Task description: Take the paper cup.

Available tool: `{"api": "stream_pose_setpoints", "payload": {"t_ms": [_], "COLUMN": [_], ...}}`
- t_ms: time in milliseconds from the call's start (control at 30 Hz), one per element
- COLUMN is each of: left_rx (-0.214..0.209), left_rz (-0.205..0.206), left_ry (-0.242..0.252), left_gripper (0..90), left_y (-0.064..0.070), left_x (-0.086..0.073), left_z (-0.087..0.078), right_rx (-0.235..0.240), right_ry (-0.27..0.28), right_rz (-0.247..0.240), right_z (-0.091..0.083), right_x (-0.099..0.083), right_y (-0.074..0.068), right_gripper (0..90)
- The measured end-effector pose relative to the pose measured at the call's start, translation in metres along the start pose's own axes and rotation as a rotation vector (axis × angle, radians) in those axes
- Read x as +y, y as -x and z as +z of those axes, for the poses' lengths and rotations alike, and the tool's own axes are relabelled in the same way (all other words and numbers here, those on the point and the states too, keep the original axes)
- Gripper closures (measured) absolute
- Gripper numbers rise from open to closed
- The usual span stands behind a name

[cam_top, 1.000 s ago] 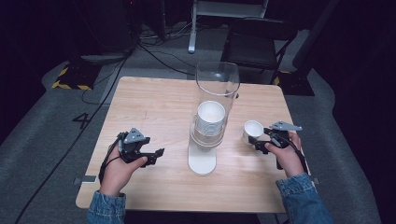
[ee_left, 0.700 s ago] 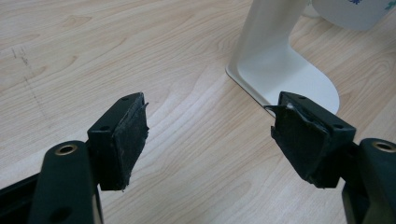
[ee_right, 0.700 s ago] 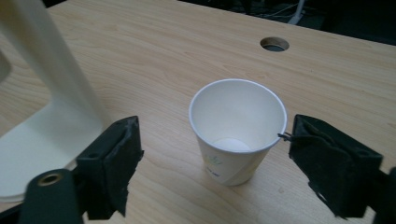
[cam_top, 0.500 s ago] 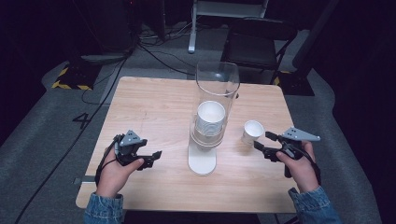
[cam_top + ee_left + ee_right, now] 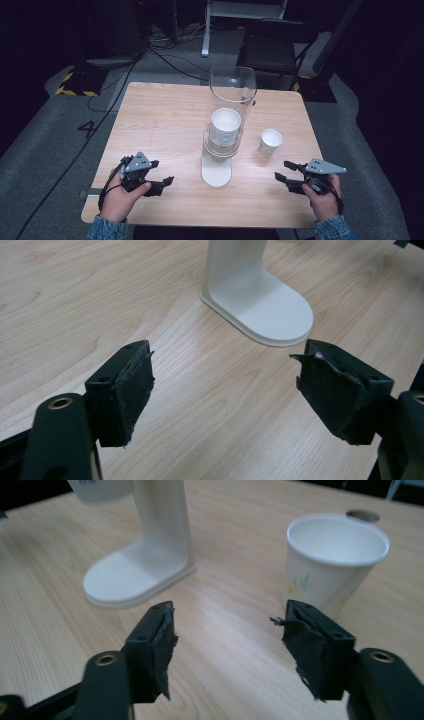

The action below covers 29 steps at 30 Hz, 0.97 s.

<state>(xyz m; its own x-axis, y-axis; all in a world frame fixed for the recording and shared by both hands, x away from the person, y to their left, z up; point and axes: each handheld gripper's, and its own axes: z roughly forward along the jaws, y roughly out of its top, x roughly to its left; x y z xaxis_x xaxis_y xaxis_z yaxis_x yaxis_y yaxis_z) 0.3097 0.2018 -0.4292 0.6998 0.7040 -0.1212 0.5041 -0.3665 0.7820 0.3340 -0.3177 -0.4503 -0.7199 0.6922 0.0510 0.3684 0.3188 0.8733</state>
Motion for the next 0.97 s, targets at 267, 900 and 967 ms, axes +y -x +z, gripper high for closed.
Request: {"api": "stream_pose_setpoints", "payload": {"t_ms": [267, 900, 967], "left_rx": [-0.005, 0.024, 0.024], "left_rz": [0.018, 0.006, 0.008], "left_ry": [-0.037, -0.085, -0.086], "left_gripper": [19.5, 17.2, 16.9], "left_y": [-0.004, -0.009, -0.01], "left_x": [-0.003, -0.009, -0.009], "left_z": [0.005, 0.012, 0.011], "right_rx": [-0.009, -0.079, -0.077], "right_ry": [-0.097, -0.073, -0.071], "right_rz": [0.059, 0.035, 0.035], "right_z": [0.013, 0.031, 0.031], "right_x": [-0.015, -0.023, -0.023], "right_y": [0.007, 0.012, 0.012], "right_gripper": [22.1, 16.0, 16.1]}}
